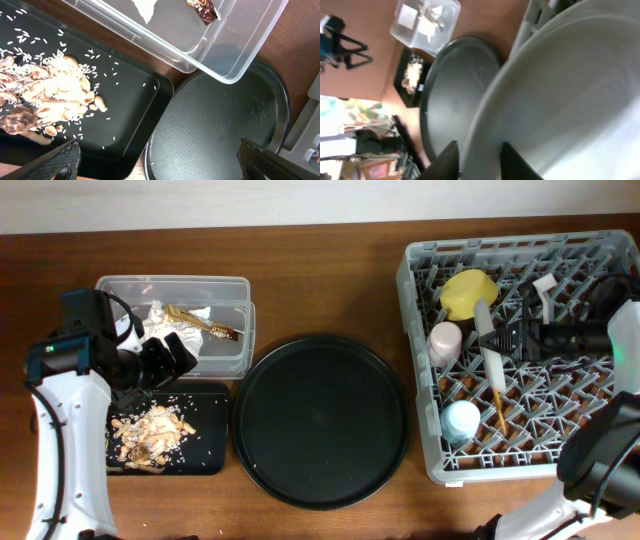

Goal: Sort waste into correct bins and load items into the dishwasher rack

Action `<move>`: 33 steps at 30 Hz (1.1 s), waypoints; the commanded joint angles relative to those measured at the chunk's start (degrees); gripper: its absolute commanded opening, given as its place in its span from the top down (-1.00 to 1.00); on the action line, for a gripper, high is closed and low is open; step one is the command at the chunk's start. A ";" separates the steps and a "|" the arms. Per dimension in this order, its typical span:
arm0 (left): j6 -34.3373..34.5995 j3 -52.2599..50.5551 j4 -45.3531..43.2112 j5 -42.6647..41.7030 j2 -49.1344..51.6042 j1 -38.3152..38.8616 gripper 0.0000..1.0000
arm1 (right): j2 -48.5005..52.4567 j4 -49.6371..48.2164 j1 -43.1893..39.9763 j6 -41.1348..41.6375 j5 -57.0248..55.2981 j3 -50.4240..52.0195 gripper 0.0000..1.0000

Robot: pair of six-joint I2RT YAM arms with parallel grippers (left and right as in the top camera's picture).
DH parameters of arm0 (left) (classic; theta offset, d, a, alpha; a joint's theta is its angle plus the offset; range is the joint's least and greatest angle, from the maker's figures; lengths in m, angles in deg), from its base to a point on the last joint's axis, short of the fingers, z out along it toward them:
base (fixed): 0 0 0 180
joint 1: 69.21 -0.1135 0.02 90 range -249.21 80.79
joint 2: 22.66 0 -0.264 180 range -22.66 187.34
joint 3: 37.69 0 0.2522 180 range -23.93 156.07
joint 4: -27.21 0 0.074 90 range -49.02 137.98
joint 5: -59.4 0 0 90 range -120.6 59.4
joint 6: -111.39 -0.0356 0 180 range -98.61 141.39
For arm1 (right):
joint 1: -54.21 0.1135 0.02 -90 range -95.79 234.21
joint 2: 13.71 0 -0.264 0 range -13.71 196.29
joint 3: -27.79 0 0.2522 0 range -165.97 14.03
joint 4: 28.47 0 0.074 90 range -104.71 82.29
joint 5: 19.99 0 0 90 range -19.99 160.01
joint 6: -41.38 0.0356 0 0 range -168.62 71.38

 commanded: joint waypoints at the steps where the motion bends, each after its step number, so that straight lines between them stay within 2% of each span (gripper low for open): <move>1: -0.04 0.70 0.04 -0.44 -0.35 -0.15 -0.98 | 0.72 -1.68 -0.31 1.36 -1.25 -1.16 0.21; 2: -0.04 0.70 0.04 -0.44 -0.35 -0.15 -0.98 | 0.72 -2.27 -0.76 2.75 -1.27 -1.27 0.06; 4: -0.04 0.70 0.04 -0.44 -0.35 -0.15 -0.98 | 0.72 -4.31 -2.78 7.63 -1.27 -2.23 0.03; 9: -0.04 0.70 0.04 -0.44 -0.35 -0.15 -0.98 | 0.72 -6.45 -8.17 21.66 -1.25 -9.51 -0.71; 10: -0.04 0.70 0.04 -0.44 -0.35 -0.15 -0.98 | 0.50 -5.16 -8.09 24.09 -1.25 -12.28 -0.97; 15: -0.04 0.70 0.04 -0.44 -0.35 -0.15 -0.98 | -2.71 4.11 -2.40 24.09 -7.61 -25.55 -0.97; 16: -0.04 0.70 0.04 -0.44 -0.35 -0.15 -0.98 | -4.04 6.19 0.76 24.11 -11.34 -27.71 -0.97; 17: -0.04 0.70 0.04 -0.44 -0.35 -0.15 -0.98 | -5.49 6.71 4.81 25.79 -17.33 -28.48 -0.97; 20: -0.04 0.70 0.04 -0.44 -0.35 -0.15 -0.98 | -6.58 4.68 16.81 41.22 -41.77 -28.46 -0.97; 21: -0.04 0.70 0.04 -0.44 -0.35 -0.15 -0.98 | -6.56 4.39 20.44 41.64 -43.71 -28.46 -0.97; 26: -0.04 0.70 0.04 -0.44 -0.35 -0.15 -0.98 | -6.51 2.93 38.12 41.62 -43.67 -28.39 -0.97; 30: -0.04 0.70 0.04 -0.44 -0.35 -0.15 -0.98 | -6.49 2.93 44.26 41.62 -43.67 -28.39 -0.97; 33: -0.04 0.70 0.04 -0.44 -0.35 -0.15 -0.98 | -6.49 2.93 45.18 41.62 -43.67 -28.39 -0.98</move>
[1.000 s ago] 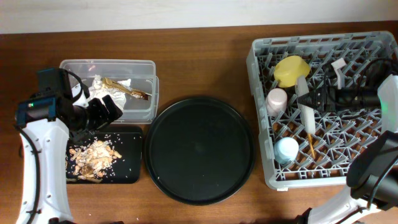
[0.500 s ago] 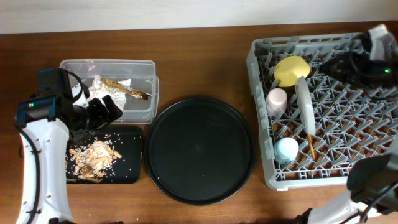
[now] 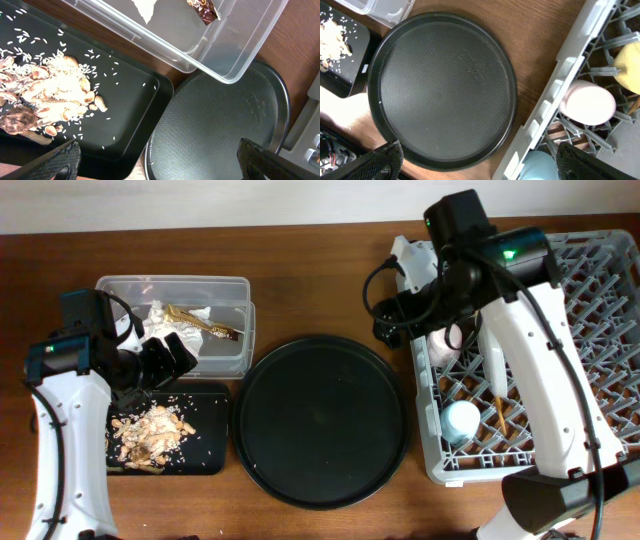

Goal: Sort waste into correct bins and load items into the dishwasher rack

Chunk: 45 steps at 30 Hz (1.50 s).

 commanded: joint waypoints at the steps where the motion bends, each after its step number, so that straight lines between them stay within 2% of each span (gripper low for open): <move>1: -0.04 0.70 0.04 -0.44 -0.35 -0.15 -0.98 | -0.52 -0.20 0.98 0.52 -0.96 -0.74 -0.97; 7: -0.04 0.70 0.04 -0.44 -0.35 -0.15 -0.98 | -2.93 -0.20 1.38 0.52 -0.96 -0.72 -0.97; 9: -0.04 0.70 0.04 -0.44 -0.35 -0.15 -0.98 | -8.13 -0.24 1.68 0.39 -2.64 -0.72 -0.97; 12: -0.04 0.70 0.04 -0.44 -0.35 -0.15 -0.99 | -20.20 -1.07 1.68 0.33 -13.07 -0.70 -0.97; 16: -0.04 0.70 0.04 -0.44 -0.35 -0.15 -0.98 | -34.21 -8.15 1.68 0.33 -17.97 1.79 -0.97; 18: -0.04 0.70 0.04 -0.44 -0.35 -0.15 -0.98 | -45.11 -17.03 1.16 0.33 -18.14 12.31 -0.97; 19: -0.04 0.70 0.04 -0.44 -0.35 -0.15 -0.98 | -51.25 -25.38 0.35 0.35 -18.10 20.61 -0.97; 22: -0.04 0.70 0.04 -0.44 -0.35 -0.15 -0.98 | -70.36 -51.65 -1.44 0.35 -17.68 48.94 -0.97; 24: -0.04 0.70 0.04 -0.44 -0.35 -0.15 -0.98 | -80.72 -63.17 -2.89 0.55 -17.68 64.61 -0.97; 25: -0.04 0.70 0.02 -0.44 -0.35 -0.15 -0.98 | -88.41 -70.60 -4.52 0.57 -17.55 76.65 -0.97; 31: -0.04 0.70 0.04 -0.44 -0.35 -0.15 -0.98 | -101.04 -90.25 -8.59 1.88 -13.99 104.59 -0.97; 34: -0.04 0.70 0.04 -0.44 -0.35 -0.15 -0.98 | -102.40 -96.26 -9.66 3.78 -13.75 112.74 -0.97; 37: -0.04 0.70 0.04 -0.44 -0.35 -0.15 -0.98 | -102.40 -96.39 -9.64 3.78 -13.51 117.96 -0.97; 45: -0.04 0.70 0.04 -0.44 -0.35 -0.15 -0.99 | -102.40 -83.19 -14.73 3.74 -13.18 118.51 -0.97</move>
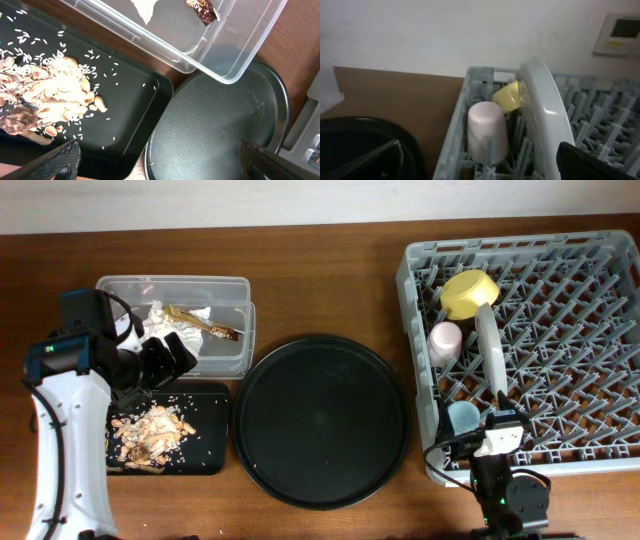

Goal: Sort waste into correct bins and load items into the dishwasher rack

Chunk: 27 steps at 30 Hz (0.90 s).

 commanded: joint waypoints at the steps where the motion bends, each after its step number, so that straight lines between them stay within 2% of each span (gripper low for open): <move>1: -0.04 0.57 0.02 -0.44 -0.33 -0.15 -0.98 | -0.46 1.51 -2.69 0.70 0.22 0.31 -0.97; 19: -0.04 0.55 0.04 -0.44 -0.33 -0.15 -0.98 | -0.44 1.49 -3.34 0.68 0.22 0.31 -0.97; 22: -0.04 0.55 0.04 -0.44 -3.21 0.09 -0.98 | -0.44 1.49 -3.34 0.68 0.22 0.31 -0.97; 25: -0.07 0.55 0.02 -0.02 -12.83 6.84 -0.99 | -0.44 1.49 -3.34 0.68 0.22 0.31 -0.97; 27: -0.04 -0.13 -0.02 6.29 -17.68 13.29 -0.98 | -0.44 1.49 -3.34 0.68 0.22 0.31 -0.97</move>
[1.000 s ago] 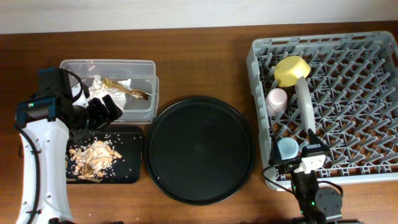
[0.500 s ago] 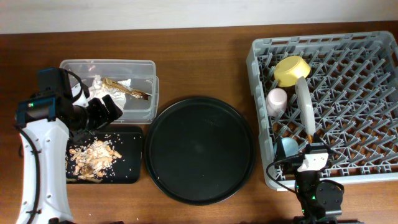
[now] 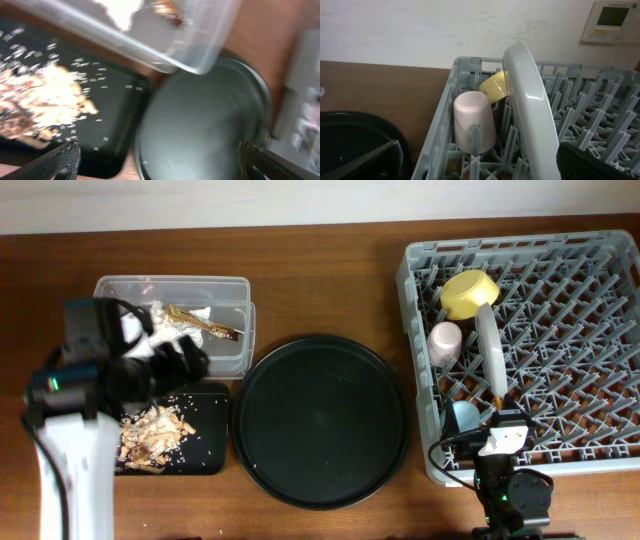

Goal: Sort waste into correct bins and load items into the dishwasher rack

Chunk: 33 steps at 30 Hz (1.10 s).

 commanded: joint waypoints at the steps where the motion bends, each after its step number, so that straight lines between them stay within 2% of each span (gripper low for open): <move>1: -0.04 -1.68 0.04 7.76 -10.91 11.82 -0.98 | -0.46 0.31 -0.50 0.66 0.09 0.31 -0.97; 3: -0.02 -7.37 -2.47 7.72 -17.97 17.88 -0.98 | -0.46 0.31 -0.50 0.66 0.09 0.31 -0.97; 6: -0.04 -19.50 -15.89 7.72 -27.93 19.10 -0.98 | -0.46 0.31 -0.50 0.66 0.09 0.31 -0.97; 12: -0.04 -56.33 -65.13 7.69 -52.02 15.74 -0.98 | -0.46 0.31 -0.50 0.66 0.09 0.31 -0.97; 15: -0.04 -66.84 -75.36 7.69 -59.54 12.72 -0.98 | -0.46 0.31 -0.50 0.66 0.09 0.31 -0.97; 20: -0.07 -75.01 -75.52 7.72 -68.52 7.80 -0.98 | -0.46 0.31 -0.50 0.66 0.09 0.31 -0.97; 23: -0.37 -77.46 -72.15 7.93 -72.78 5.92 -0.98 | -0.46 0.31 -0.50 0.66 0.09 0.31 -0.97; 27: -9.07 -77.48 -64.32 7.98 -73.61 5.73 -0.98 | -0.46 0.31 -0.50 0.66 0.09 0.31 -0.97; 30: -20.65 -77.46 -63.84 8.68 -73.61 7.45 -0.98 | -0.46 0.31 -0.50 0.66 0.09 0.31 -0.97; 33: -21.97 -77.46 -63.73 9.18 -73.59 9.16 -0.98 | -0.46 0.31 -0.50 0.66 0.09 0.31 -0.97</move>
